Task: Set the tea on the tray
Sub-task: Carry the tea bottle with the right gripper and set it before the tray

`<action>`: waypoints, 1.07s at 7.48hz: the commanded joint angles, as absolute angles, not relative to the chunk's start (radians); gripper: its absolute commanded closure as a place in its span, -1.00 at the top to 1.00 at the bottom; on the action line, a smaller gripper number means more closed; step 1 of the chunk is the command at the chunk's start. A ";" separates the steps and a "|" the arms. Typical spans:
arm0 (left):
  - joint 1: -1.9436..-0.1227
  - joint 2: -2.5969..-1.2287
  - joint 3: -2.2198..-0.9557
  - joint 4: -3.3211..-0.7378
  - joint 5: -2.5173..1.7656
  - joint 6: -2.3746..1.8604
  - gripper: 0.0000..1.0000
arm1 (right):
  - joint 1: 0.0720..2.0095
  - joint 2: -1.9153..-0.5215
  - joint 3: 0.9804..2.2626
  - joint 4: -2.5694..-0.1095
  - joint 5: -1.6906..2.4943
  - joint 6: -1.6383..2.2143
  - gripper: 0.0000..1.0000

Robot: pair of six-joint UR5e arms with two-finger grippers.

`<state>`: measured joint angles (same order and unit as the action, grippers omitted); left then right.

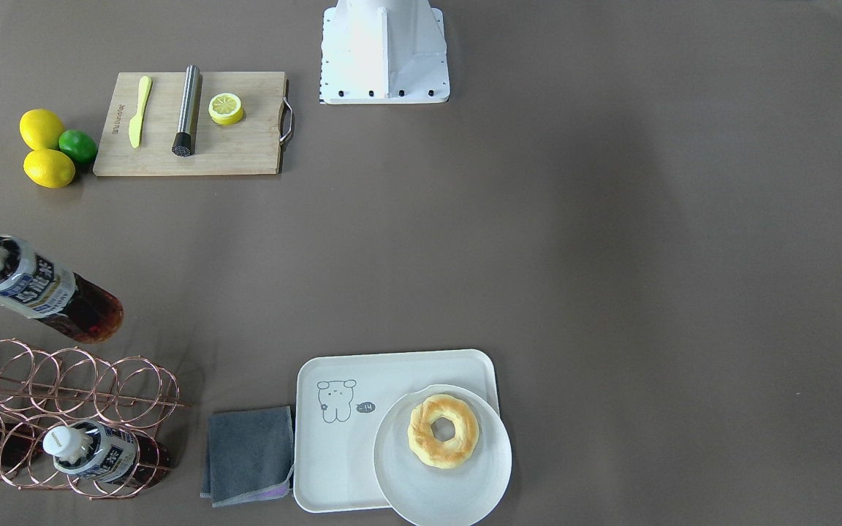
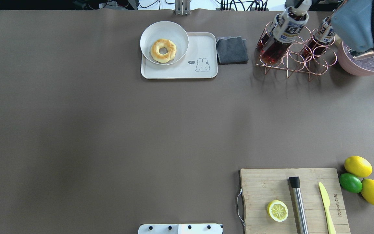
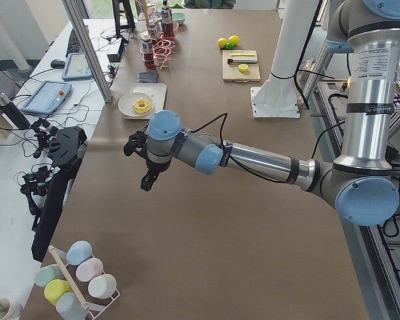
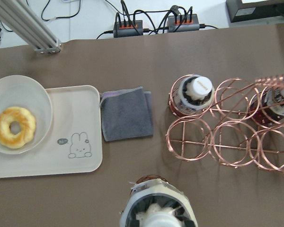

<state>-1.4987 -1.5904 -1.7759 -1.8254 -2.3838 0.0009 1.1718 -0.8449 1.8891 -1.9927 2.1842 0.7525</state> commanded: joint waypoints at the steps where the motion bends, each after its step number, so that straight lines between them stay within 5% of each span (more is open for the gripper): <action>1: -1.499 -1.591 -1.779 -1.825 -2.384 -0.017 1.00 | 0.974 -0.674 1.806 -2.003 2.125 0.973 -1.00; 8: -1.491 -1.591 -1.796 -1.825 -2.391 -0.054 1.00 | 0.657 -0.597 1.638 -1.827 1.896 1.279 -1.00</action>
<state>-1.4915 -1.5909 -1.7959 -1.8255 -2.3892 -0.0522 0.6927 -0.6004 1.6833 -1.8822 1.9289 1.2475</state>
